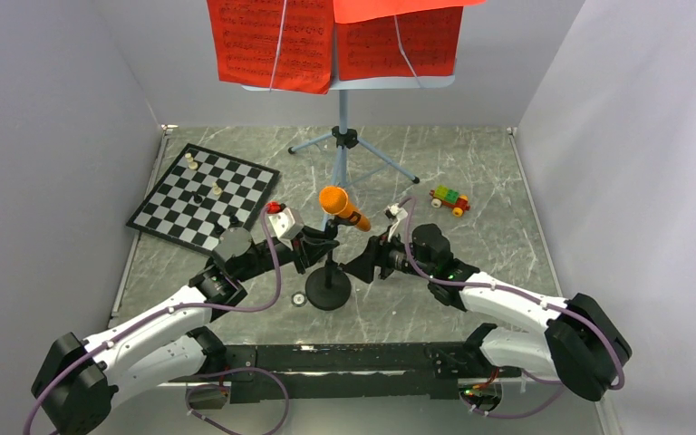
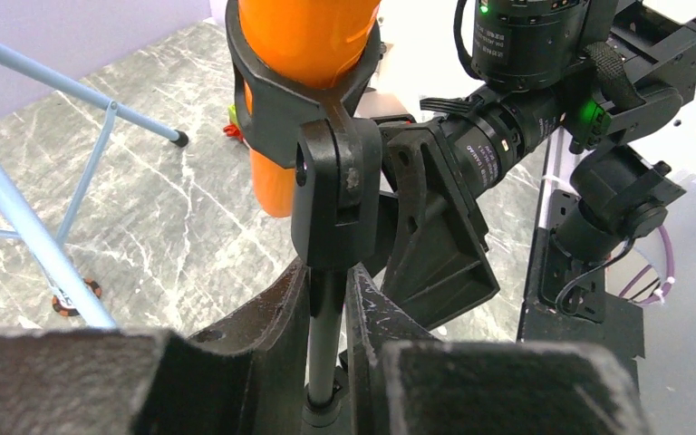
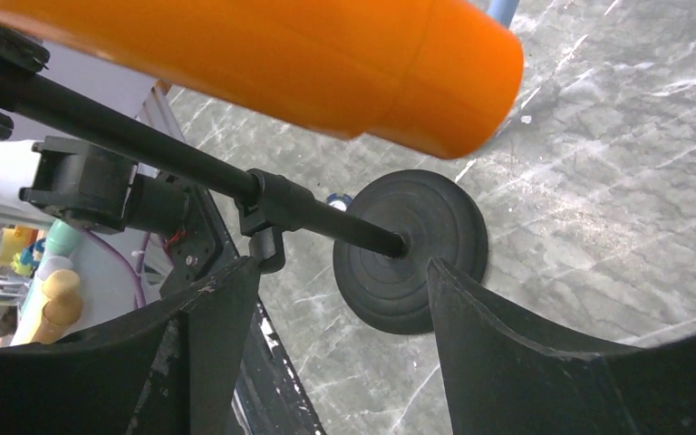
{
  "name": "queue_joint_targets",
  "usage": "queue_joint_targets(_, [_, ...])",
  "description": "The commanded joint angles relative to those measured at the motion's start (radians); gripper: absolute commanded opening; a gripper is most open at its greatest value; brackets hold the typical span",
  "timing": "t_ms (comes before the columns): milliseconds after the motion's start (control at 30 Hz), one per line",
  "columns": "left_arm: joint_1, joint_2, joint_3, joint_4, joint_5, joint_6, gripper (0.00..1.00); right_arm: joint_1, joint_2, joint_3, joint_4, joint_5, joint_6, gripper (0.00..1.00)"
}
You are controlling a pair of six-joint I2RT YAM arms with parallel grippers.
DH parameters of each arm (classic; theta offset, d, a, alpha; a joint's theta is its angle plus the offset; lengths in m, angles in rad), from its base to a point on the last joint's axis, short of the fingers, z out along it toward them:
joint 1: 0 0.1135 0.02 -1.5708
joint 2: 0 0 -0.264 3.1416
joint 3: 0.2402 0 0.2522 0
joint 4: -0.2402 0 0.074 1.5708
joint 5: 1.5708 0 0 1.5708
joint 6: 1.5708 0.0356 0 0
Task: Pack up the instrument practice props
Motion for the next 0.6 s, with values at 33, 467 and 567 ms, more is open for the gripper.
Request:
queue_joint_targets(33, [-0.01, -0.02, 0.007, 0.008, 0.009, 0.008, 0.06, 0.01, 0.046, 0.031, 0.128, -0.06, 0.005, 0.74])
queue_joint_targets(467, [-0.017, -0.006, 0.007, 0.002, -0.024, -0.008, 0.0, 0.012, 0.079, 0.038, 0.157, -0.08, 0.007, 0.68])
queue_joint_targets(567, [-0.02, -0.008, 0.007, -0.004, -0.034, -0.007, 0.0, 0.017, 0.093, 0.039, 0.163, -0.076, 0.003, 0.62])
